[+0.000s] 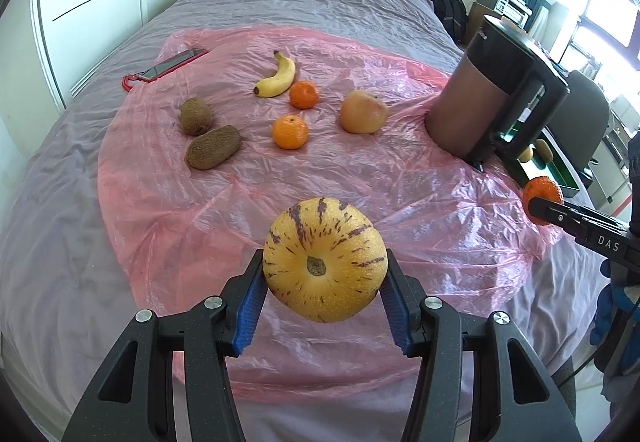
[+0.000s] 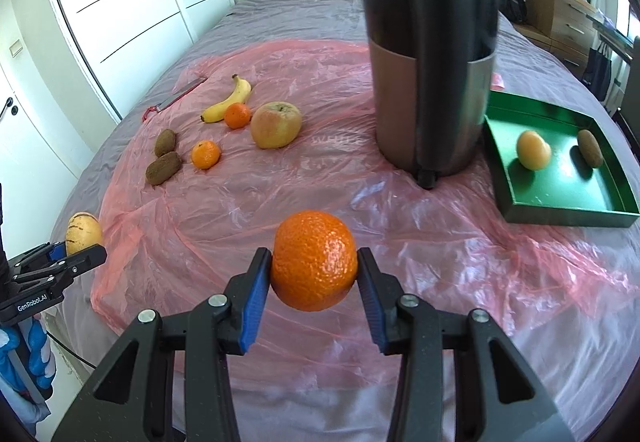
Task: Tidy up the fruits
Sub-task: 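Lift and carry the mandarin and striped squash toward the green tray, then lower the mandarin and striped squash into the green tray with both tools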
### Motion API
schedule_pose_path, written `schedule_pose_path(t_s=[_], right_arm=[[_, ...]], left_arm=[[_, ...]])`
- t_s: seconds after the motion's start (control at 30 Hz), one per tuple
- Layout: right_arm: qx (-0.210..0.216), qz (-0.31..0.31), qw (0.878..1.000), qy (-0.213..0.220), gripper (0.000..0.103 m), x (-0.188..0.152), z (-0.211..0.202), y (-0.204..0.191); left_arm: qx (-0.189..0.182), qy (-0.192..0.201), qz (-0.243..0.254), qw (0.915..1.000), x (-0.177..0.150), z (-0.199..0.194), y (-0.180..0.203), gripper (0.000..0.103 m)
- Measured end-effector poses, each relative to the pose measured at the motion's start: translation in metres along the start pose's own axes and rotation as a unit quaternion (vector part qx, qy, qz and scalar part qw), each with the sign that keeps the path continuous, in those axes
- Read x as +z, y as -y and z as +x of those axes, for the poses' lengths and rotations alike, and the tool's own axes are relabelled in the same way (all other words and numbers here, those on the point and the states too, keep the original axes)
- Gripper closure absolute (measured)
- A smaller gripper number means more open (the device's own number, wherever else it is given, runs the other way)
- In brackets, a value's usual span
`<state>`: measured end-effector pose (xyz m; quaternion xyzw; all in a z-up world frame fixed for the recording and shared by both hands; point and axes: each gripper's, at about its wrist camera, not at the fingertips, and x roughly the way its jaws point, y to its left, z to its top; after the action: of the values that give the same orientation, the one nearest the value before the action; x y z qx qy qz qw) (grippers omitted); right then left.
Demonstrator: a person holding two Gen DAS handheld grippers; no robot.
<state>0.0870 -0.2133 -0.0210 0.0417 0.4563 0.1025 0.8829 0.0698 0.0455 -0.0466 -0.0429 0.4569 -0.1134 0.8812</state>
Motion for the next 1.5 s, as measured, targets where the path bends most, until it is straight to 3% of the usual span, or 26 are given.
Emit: schedule_pose_path(t_s=[0.83, 1.5], right_arm=[[-0.022, 0.092, 0.994, 0.06, 0.039, -0.034, -0.067, 0.11], [-0.047, 0.153, 0.983, 0.088, 0.039, -0.033, -0.077, 0.214]], left_arm=[[-0.02, -0.002, 0.05, 0.9986, 0.009, -0.03, 0.094, 0.055], [-0.065, -0.032, 0.134, 0.9883, 0.04, 0.01, 0.215, 0.055]])
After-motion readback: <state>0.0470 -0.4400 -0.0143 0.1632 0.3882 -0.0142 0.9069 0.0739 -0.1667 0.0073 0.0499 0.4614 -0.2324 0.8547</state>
